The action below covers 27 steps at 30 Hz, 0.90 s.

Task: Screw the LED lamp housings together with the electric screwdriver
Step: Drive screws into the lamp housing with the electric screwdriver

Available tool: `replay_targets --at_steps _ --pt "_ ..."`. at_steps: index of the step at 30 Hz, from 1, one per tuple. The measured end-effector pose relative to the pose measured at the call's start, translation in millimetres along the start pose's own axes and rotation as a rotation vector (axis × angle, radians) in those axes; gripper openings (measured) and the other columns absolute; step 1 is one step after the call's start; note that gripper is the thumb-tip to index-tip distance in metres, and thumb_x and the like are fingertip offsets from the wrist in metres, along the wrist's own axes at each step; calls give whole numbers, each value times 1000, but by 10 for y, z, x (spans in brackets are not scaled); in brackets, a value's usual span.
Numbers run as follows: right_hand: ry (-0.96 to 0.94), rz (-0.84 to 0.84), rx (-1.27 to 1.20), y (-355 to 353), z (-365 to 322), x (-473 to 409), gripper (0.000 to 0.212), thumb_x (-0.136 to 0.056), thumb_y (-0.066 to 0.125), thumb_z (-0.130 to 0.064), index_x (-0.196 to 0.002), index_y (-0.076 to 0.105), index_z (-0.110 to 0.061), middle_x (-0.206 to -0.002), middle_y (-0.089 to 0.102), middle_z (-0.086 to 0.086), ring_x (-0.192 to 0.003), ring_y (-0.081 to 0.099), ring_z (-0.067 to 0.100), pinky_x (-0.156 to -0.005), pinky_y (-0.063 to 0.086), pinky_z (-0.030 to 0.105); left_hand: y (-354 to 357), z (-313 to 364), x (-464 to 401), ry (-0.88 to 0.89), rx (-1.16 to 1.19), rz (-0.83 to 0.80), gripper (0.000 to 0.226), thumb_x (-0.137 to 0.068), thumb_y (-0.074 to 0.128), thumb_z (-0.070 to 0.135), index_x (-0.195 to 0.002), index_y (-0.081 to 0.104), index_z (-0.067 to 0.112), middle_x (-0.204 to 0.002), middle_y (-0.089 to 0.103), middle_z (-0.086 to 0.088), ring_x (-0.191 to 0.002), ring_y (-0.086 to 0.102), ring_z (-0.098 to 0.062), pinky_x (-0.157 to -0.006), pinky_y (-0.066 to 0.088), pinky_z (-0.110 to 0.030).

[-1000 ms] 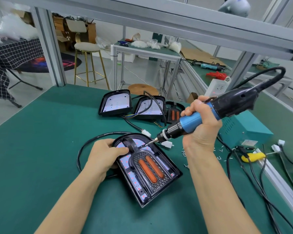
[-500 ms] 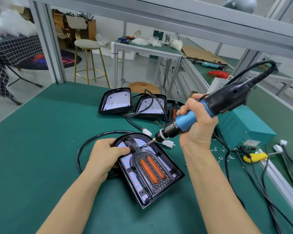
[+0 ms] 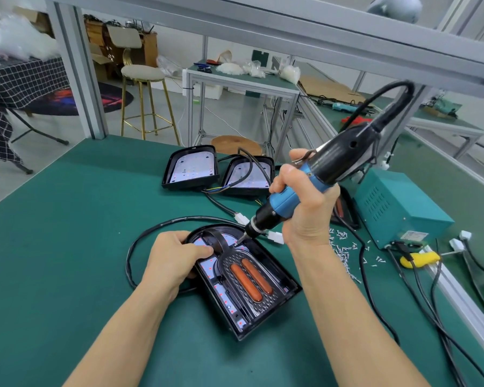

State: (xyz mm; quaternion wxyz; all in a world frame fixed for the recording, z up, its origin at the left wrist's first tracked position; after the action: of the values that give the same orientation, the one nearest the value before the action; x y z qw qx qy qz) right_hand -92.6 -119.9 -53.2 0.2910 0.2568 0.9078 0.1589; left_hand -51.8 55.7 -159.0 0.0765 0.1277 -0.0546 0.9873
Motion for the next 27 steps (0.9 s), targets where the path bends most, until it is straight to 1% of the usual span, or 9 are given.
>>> replay_targets --at_steps 2,5,7,10,14,20,23,25,27 --pt "13 7 -9 -15 4 -16 19 -71 60 1 -78 63 -17 -53 50 4 -46 48 19 -53 42 25 0 1 4 1 0 -2 8 -71 71 -2 -79 69 -3 -69 68 -18 -59 57 -25 -59 46 -36" --pt "15 -6 -14 -32 13 -28 22 -71 61 0 -68 62 -21 -52 51 2 -46 48 19 -55 42 26 -2 -3 7 1 -2 2 8 -71 71 -2 -78 69 -3 -69 68 -17 -58 57 -25 -59 46 -36" --pt "11 -41 -15 -28 17 -31 24 -69 63 -1 -63 61 -24 -52 51 0 -47 48 18 -55 43 26 0 -1 4 -3 -1 1 8 -70 71 -2 -78 69 -3 -68 68 -16 -58 56 -25 -59 46 -36" --pt "-6 -119 -2 -3 21 -19 20 -66 65 -6 -64 62 -26 -53 51 -2 -48 48 19 -56 44 26 1 2 1 -7 1 10 7 -70 71 -2 -76 69 -3 -66 67 -16 -58 56 -25 -58 45 -35" --pt "-11 -210 1 -17 24 -13 31 -72 58 3 -64 63 -27 -56 53 -6 -49 48 18 -57 43 26 10 10 3 -10 7 22 8 -69 72 -3 -75 68 -4 -65 67 -15 -59 55 -25 -59 44 -36" --pt "0 -258 -19 -8 23 8 17 -67 63 -11 -67 64 -28 -63 57 -8 -49 51 15 -56 44 27 37 26 10 -8 15 21 11 -68 69 -4 -79 68 -5 -65 66 -15 -58 55 -25 -60 43 -37" --pt "6 -231 -39 -14 23 10 19 -65 64 -11 -70 64 -29 -63 58 -7 -49 51 15 -55 44 27 33 33 20 -15 20 25 8 -68 69 -4 -77 69 -3 -62 66 -13 -56 54 -24 -57 41 -33" --pt "11 -144 -57 -43 18 -1 17 -62 66 -13 -73 65 -26 -59 54 -2 -48 49 17 -55 44 27 27 32 30 -18 20 23 6 -70 68 -5 -75 69 -2 -60 66 -12 -53 54 -23 -53 41 -29" --pt "12 -14 -92 -106 -15 -21 22 -58 68 -13 -79 63 -19 -61 51 5 -49 49 19 -55 43 26 28 32 39 -11 16 21 11 -72 67 -4 -74 71 6 -61 68 -9 -50 57 -22 -50 43 -25"
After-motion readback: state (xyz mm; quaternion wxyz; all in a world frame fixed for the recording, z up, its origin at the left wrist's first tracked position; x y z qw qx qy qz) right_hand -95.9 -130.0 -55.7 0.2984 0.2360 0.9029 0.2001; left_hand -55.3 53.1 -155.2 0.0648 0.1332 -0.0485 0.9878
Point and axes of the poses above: each hand's wrist, its own x-axis away from the middle knuckle, its own y-axis out of the palm, z = x × y, the point moved 3 cm from there along -x, towards the middle knuckle
